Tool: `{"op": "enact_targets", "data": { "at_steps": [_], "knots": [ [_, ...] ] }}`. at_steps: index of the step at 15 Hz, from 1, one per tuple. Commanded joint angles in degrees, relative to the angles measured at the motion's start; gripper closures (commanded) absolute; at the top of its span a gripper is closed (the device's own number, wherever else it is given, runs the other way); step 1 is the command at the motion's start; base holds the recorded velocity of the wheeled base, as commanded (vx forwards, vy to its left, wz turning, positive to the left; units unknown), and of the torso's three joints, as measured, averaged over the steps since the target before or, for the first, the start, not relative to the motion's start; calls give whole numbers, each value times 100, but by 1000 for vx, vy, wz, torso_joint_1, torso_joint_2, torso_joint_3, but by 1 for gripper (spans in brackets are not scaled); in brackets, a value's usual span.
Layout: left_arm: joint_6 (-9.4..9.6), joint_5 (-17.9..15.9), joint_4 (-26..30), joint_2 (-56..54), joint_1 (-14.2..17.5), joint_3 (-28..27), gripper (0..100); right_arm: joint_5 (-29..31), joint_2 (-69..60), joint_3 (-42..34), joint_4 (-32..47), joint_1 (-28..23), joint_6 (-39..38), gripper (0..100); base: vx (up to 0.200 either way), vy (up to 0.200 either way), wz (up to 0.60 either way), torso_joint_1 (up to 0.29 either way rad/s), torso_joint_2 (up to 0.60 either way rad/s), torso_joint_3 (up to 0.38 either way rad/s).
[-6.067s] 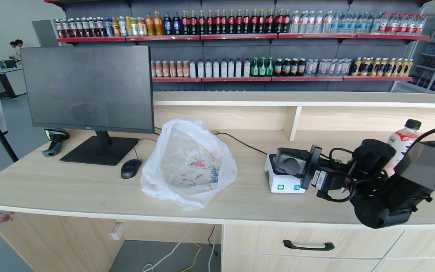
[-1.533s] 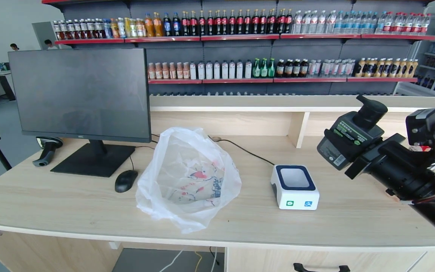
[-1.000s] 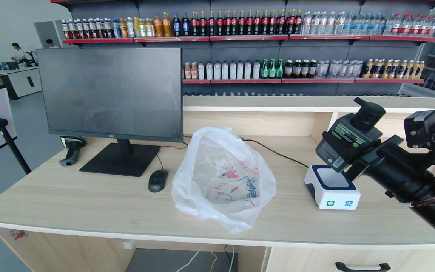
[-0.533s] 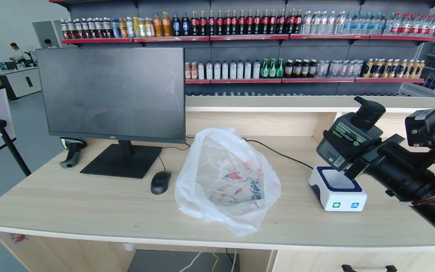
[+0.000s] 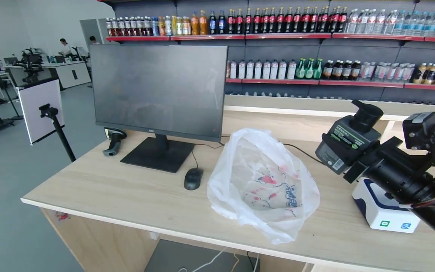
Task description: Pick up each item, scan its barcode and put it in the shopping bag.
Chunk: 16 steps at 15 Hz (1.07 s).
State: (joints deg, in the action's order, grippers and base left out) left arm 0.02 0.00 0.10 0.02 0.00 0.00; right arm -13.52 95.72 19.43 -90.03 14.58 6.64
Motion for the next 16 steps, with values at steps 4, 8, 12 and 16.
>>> {"op": "enact_targets", "data": {
  "at_steps": [4,8,12,16],
  "knots": [
    [-2,0,-1,-2,0,0,0,-2,324,-97,3,-78,-5,100,0,0,0,0,0,0],
    [-2,0,-1,-2,0,0,0,-2,869,201,3,-78,-5,100,0,0,0,0,0,0],
    [-11,9,-10,-2,0,0,0,-2,1485,456,3,10,-5,100,0,0,0,0,0,0],
    [-11,0,-10,-2,0,0,0,-2,2030,817,3,291,-14,100,0,0,0,0,0,0]
  ]
}}
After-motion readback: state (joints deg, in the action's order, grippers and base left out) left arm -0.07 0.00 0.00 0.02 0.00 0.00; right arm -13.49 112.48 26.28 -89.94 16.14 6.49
